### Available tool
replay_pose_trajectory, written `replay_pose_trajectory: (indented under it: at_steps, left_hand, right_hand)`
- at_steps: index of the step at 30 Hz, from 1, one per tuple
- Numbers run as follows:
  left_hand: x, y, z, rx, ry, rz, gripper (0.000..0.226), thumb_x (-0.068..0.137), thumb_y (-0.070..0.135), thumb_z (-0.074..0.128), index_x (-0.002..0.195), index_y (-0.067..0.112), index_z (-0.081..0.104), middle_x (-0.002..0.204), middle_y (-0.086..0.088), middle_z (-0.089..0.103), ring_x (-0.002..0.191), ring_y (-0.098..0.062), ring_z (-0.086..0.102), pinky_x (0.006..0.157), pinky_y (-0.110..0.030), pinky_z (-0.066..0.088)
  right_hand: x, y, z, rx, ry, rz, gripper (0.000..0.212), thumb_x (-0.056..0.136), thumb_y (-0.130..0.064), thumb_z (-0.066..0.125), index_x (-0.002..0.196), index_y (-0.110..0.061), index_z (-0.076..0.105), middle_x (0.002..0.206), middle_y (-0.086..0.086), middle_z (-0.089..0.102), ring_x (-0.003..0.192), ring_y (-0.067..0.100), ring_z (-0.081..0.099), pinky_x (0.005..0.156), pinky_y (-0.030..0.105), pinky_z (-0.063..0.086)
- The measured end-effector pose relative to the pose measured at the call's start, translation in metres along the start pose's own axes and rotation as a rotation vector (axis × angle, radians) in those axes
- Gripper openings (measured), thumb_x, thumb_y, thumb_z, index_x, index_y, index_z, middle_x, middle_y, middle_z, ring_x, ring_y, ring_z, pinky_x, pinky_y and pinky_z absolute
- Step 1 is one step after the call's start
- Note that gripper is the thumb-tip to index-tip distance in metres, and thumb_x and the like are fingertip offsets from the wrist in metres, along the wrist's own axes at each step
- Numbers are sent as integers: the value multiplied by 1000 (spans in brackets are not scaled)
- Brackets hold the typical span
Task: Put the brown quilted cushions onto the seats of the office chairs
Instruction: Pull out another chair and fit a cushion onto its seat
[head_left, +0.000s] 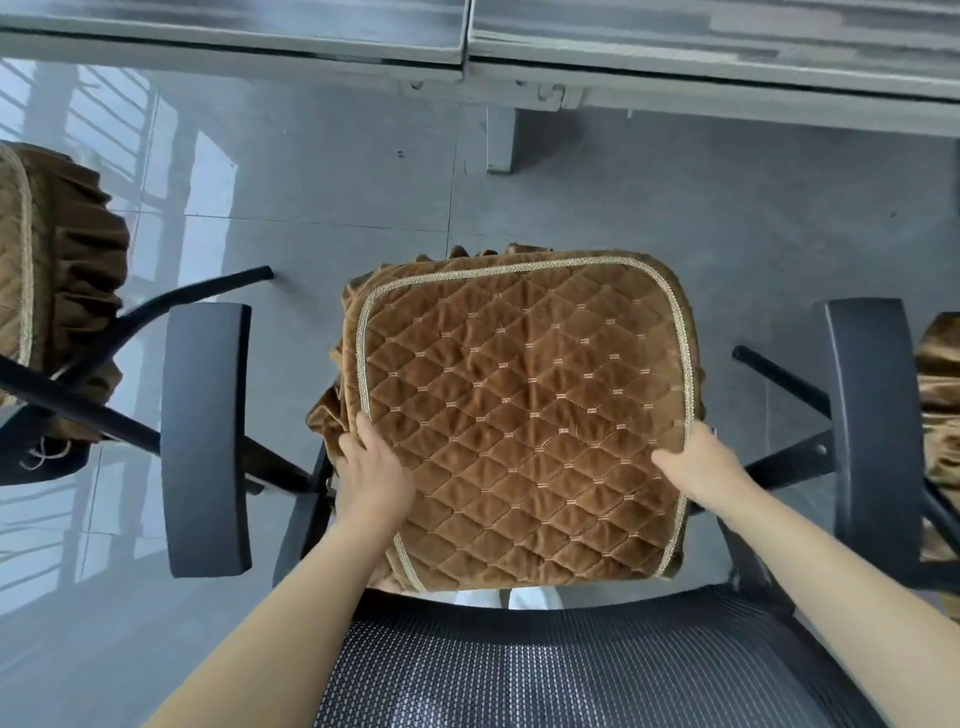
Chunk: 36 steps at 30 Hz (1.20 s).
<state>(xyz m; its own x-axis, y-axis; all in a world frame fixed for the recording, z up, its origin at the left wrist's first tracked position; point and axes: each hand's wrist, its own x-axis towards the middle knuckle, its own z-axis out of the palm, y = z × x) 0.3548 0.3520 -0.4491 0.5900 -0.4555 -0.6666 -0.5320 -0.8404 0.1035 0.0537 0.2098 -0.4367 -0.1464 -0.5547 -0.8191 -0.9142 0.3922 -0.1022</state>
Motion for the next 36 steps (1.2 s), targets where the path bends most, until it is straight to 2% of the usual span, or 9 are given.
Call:
replay_pose_trajectory:
  at_steps: [3, 5, 9, 14, 19, 24, 29, 34, 36]
  left_hand:
    - [26, 15, -18, 69, 95, 109, 73, 89, 19, 51, 151, 7, 15, 142, -21, 30, 130, -41, 33, 104, -49, 36]
    - [49, 23, -28, 31, 118, 114, 70, 89, 21, 51, 149, 6, 20, 141, -23, 31, 129, -43, 33, 106, -50, 33]
    - [85, 33, -48, -253, 89, -17, 69, 94, 30, 53, 149, 4, 21, 146, -26, 31, 134, -46, 34, 111, -51, 28]
    - [114, 31, -54, -483, 12, -133, 68, 94, 54, 50, 137, 2, 42, 134, -18, 54, 122, -38, 51, 102, -47, 43]
    - [108, 24, -43, -542, 67, -150, 60, 93, 42, 58, 136, 6, 38, 132, -17, 54, 118, -37, 53, 99, -45, 44]
    - [98, 25, -39, -497, 130, -129, 55, 94, 39, 59, 134, 8, 39, 128, -17, 55, 117, -38, 52, 93, -42, 41]
    - [107, 36, -52, -485, 207, -46, 49, 94, 35, 60, 132, 8, 44, 129, -16, 56, 118, -37, 52, 91, -38, 39]
    - [124, 41, -61, -625, 144, -114, 50, 91, 35, 64, 131, 11, 49, 133, -13, 56, 115, -33, 56, 98, -44, 48]
    - [126, 38, -58, -623, 129, -128, 51, 92, 35, 62, 134, 9, 46, 134, -13, 55, 117, -32, 55, 94, -38, 46]
  right_hand:
    - [16, -30, -27, -7, 116, -114, 64, 94, -26, 51, 148, -8, 22, 140, 18, 48, 121, 37, 51, 90, 37, 42]
    - [34, -53, -43, -3, 169, -163, 64, 95, -27, 50, 148, -8, 20, 144, 18, 41, 126, 38, 46, 95, 39, 39]
    - [65, -91, -61, 24, 248, -132, 64, 95, -34, 50, 145, -2, 24, 143, 24, 40, 127, 40, 44, 98, 41, 39]
    - [87, -105, -72, 85, 209, -73, 75, 93, -45, 54, 145, -2, 23, 149, 20, 35, 134, 37, 38, 102, 41, 37]
    - [86, -91, -66, 91, 178, -32, 85, 84, -44, 68, 144, -4, 23, 145, 20, 34, 128, 39, 43, 97, 42, 40]
    - [78, -69, -56, 156, 125, 29, 76, 86, -34, 69, 138, -3, 22, 143, 22, 39, 125, 39, 46, 93, 42, 41]
    - [88, -72, -62, 339, 186, 70, 68, 88, -21, 67, 137, -4, 23, 146, 20, 38, 129, 39, 43, 102, 47, 39]
    - [102, -75, -57, 397, 311, 12, 53, 91, -20, 59, 135, -15, 30, 137, 16, 45, 123, 37, 46, 100, 46, 42]
    - [104, -80, -53, 374, 341, 9, 51, 93, -21, 56, 136, -18, 29, 138, 17, 42, 125, 38, 42, 99, 48, 42]
